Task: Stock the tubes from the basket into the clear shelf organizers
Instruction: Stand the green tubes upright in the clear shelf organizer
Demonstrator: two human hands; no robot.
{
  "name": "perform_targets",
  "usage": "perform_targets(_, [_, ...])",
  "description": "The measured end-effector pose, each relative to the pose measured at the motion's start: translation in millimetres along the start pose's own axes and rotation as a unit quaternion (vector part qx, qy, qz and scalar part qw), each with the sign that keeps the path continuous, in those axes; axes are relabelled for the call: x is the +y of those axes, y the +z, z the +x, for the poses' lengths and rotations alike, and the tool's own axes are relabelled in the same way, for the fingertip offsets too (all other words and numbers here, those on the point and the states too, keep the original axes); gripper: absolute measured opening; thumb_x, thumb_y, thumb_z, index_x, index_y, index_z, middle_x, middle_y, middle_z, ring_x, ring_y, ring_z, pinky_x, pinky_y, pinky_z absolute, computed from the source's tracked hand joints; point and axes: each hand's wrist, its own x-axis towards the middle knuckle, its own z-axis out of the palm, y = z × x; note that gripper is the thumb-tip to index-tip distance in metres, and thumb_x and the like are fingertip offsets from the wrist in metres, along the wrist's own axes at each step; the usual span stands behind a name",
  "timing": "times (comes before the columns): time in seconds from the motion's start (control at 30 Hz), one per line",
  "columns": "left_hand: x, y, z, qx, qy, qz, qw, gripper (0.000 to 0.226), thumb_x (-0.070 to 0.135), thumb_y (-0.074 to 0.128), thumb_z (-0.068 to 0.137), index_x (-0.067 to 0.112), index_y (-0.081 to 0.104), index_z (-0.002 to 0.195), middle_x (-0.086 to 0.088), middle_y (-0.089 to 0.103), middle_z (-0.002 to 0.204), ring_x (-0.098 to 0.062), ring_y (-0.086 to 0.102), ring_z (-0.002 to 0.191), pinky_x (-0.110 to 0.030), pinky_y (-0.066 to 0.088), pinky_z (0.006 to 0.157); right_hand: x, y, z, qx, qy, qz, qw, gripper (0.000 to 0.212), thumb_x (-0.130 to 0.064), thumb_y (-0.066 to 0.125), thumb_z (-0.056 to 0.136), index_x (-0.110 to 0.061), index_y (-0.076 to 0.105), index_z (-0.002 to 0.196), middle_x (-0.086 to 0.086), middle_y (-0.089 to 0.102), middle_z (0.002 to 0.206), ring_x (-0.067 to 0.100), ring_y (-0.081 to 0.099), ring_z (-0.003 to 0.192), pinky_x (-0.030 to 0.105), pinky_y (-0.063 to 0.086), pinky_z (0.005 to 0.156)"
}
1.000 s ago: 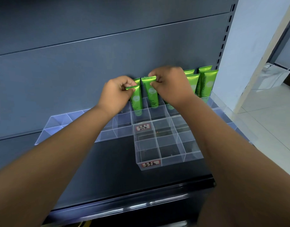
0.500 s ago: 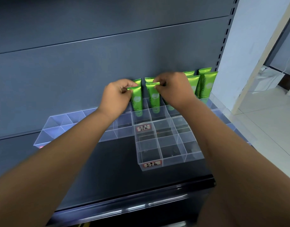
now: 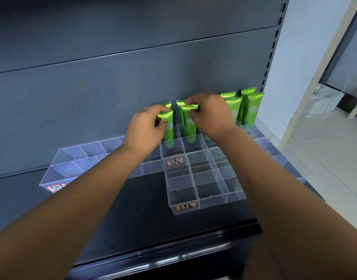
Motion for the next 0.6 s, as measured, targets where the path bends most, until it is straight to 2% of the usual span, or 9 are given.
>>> perform_targets(0.23, [-0.2, 2.1, -0.3, 0.009, -0.001, 0.006, 1.0, 0.041, -0.006, 0.058, 0.089, 0.016, 0.072, 0.12, 0.001, 0.059, 0.09, -0.028, 0.058, 0.074, -0.04, 0.054, 0.076, 0.0, 0.9, -0.3, -0.011, -0.001, -0.004, 1.0, 0.033, -0.005, 0.064, 0.083, -0.021, 0.075, 0.11, 0.0, 0.073, 0.114, 0.024, 0.066, 0.1, 0.028, 0.051, 0.082])
perform_targets(0.33, [-1.5, 2.5, 0.2, 0.009, -0.016, 0.002, 1.0, 0.039, -0.004, 0.06, 0.089, 0.017, 0.071, 0.119, 0.0, 0.061, 0.092, -0.028, 0.059, 0.077, -0.041, 0.054, 0.078, -1.8, 0.6, 0.0, -0.01, -0.009, -0.009, 1.0, 0.034, -0.007, 0.065, 0.083, -0.023, 0.074, 0.112, 0.0, 0.071, 0.117, 0.024, 0.065, 0.103, 0.033, 0.053, 0.085])
perform_targets(0.5, [-3.7, 0.0, 3.2, 0.01, -0.026, -0.018, 0.999, 0.038, -0.003, 0.064, 0.087, 0.016, 0.07, 0.12, -0.002, 0.07, 0.112, -0.023, 0.064, 0.091, -0.041, 0.055, 0.089, -7.1, -3.9, -0.3, -0.015, -0.074, -0.083, 0.994, 0.032, -0.012, 0.061, 0.086, -0.024, 0.072, 0.114, 0.002, 0.07, 0.115, 0.032, 0.066, 0.096, 0.038, 0.055, 0.073])
perform_targets(0.6, [-1.3, -3.3, 2.8, 0.007, -0.038, -0.033, 0.999, 0.039, -0.003, 0.062, 0.086, 0.017, 0.07, 0.119, 0.001, 0.071, 0.112, -0.019, 0.066, 0.097, -0.041, 0.055, 0.093, -16.1, -6.1, -4.3, -0.014, -0.098, -0.13, 0.987, 0.028, -0.018, 0.053, 0.088, -0.022, 0.071, 0.109, 0.002, 0.068, 0.11, 0.035, 0.066, 0.083, 0.039, 0.055, 0.065])
